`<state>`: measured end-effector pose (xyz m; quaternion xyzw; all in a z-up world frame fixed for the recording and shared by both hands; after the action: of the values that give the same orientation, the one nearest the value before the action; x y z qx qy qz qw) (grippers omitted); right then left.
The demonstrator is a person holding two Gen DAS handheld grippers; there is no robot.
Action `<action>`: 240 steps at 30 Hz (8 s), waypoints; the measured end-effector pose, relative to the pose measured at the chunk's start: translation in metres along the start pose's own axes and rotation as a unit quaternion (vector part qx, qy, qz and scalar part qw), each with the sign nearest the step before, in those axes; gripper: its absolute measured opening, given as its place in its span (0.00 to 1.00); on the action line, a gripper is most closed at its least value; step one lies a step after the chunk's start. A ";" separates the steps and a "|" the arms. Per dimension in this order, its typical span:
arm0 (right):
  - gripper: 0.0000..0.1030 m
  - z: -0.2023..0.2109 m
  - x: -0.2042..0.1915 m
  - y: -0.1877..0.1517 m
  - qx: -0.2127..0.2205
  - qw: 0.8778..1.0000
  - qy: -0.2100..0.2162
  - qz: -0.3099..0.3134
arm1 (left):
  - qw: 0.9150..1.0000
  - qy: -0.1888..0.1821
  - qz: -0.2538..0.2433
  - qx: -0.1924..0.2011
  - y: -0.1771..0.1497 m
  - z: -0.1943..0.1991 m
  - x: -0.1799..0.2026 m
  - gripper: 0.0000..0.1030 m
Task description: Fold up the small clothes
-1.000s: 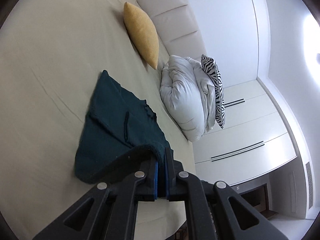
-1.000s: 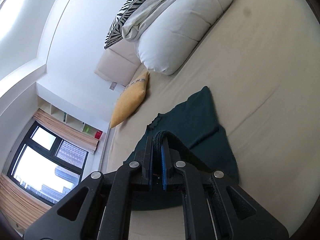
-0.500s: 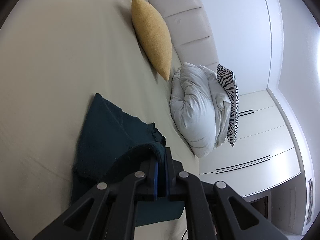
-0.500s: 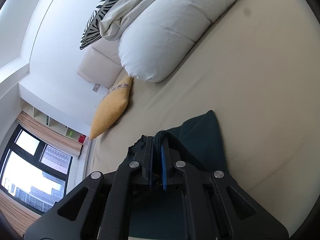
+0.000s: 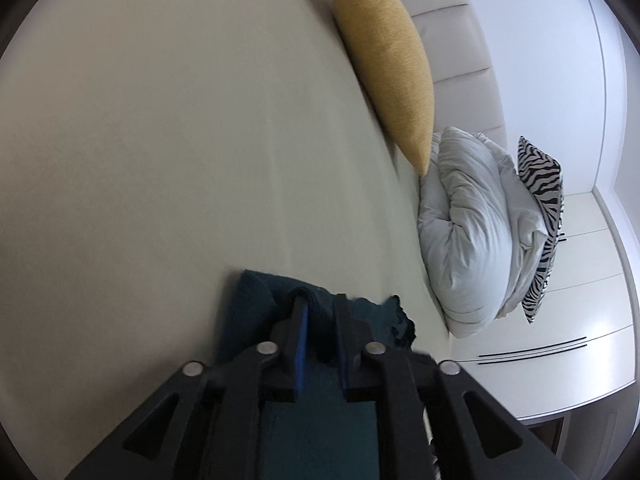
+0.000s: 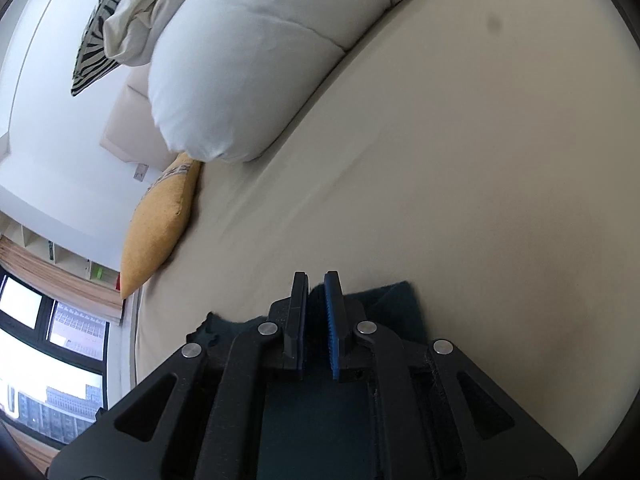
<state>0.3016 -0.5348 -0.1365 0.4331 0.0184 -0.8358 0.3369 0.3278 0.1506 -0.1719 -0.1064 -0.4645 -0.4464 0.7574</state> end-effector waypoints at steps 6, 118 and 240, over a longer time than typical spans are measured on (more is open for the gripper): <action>0.12 -0.008 0.006 0.006 0.010 1.000 -0.020 0.019 | 1.000 -0.009 -0.018 0.008 -0.004 0.018 0.011 0.57; 0.55 -0.063 -0.034 -0.089 -0.085 0.980 0.177 -0.022 | 0.944 0.087 -0.316 0.029 -0.061 -0.016 0.054 0.62; 0.15 0.011 -0.046 -0.125 -0.186 0.973 0.046 0.126 | 0.954 -0.073 -0.268 -0.118 -0.213 -0.038 0.174 0.41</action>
<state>0.2399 -0.4167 -0.1281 0.3998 0.1348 -0.7475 0.5130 0.2154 -0.0947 -0.1074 -0.0989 -0.4738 -0.6753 0.5565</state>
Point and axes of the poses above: each gripper's, at about its wrist camera, not at the fingertips, and z roughly against the way its jaws point, x to its right, y to its top, the point moved 4 cm from there along -z, roughly the way its jaws point, and after that the axes turned 9 degrees about -z, right-handed, at the moved point
